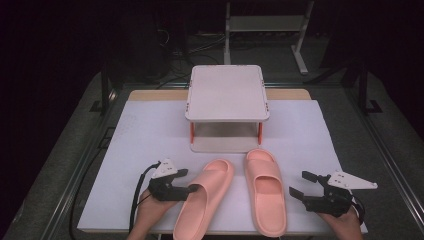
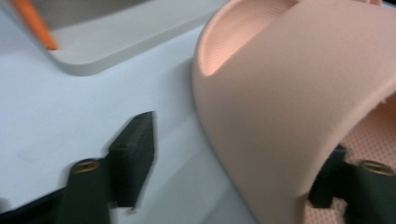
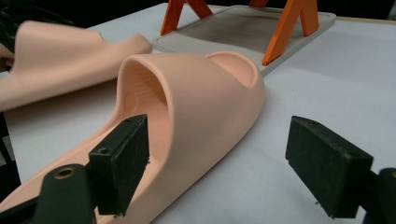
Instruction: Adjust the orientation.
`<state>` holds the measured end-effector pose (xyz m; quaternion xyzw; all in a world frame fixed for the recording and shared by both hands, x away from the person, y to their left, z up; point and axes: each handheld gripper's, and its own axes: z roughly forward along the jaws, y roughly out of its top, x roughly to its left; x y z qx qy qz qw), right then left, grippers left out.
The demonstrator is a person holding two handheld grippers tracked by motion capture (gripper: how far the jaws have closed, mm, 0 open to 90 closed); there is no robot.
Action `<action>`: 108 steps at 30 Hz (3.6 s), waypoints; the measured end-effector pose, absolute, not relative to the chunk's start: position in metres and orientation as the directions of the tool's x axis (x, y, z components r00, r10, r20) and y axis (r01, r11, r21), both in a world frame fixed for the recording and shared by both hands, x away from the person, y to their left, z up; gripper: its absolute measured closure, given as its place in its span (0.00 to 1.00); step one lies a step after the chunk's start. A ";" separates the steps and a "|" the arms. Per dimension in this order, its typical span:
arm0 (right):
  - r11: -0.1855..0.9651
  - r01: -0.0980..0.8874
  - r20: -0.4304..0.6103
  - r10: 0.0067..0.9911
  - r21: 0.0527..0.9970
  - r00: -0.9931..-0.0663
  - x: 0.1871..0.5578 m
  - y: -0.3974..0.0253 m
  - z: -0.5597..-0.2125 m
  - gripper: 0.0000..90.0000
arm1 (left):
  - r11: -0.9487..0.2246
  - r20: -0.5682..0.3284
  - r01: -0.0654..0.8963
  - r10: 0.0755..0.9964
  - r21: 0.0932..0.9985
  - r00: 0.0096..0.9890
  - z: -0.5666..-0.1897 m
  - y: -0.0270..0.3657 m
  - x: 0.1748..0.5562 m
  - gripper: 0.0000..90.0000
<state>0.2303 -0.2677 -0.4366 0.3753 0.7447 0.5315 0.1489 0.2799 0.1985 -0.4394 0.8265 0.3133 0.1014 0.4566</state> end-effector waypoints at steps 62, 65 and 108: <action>0.305 0.404 0.027 0.769 0.863 -0.638 0.252 -0.218 -0.442 0.73 | -0.448 -0.043 0.375 0.594 0.811 0.803 -0.442 0.189 0.275 0.80; 0.307 0.402 0.020 0.774 0.862 -0.633 0.252 -0.219 -0.442 0.75 | -0.447 -0.039 0.377 0.602 0.811 0.798 -0.441 0.190 0.275 0.81; 0.201 0.374 0.085 0.777 0.905 -0.624 0.242 -0.233 -0.425 0.90 | -0.261 -0.103 0.370 0.679 0.892 0.727 -0.411 0.238 0.275 0.87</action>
